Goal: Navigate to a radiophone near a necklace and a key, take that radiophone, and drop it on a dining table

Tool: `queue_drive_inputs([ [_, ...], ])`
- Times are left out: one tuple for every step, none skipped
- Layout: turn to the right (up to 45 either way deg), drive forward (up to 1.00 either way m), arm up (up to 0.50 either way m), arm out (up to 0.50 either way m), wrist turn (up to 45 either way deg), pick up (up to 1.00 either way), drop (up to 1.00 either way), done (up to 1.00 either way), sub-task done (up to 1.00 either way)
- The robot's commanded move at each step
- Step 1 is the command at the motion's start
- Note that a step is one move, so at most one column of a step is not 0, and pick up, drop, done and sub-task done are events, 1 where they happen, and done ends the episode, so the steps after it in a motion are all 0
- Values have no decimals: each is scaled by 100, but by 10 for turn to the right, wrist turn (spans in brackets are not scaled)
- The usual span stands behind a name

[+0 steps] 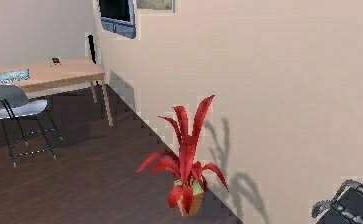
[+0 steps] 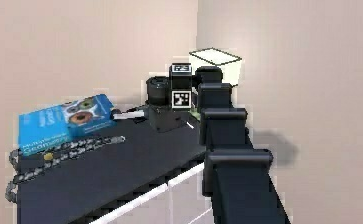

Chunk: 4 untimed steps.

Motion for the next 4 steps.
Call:
queue_drive_inputs([
  [0, 0, 0, 0, -450, 0, 0, 0, 0],
  [0, 0, 0, 0, -450, 0, 0, 0, 0],
  [0, 0, 0, 0, -90, 0, 0, 0, 0],
  [0, 0, 0, -20, 0, 0, 0, 0, 0],
])
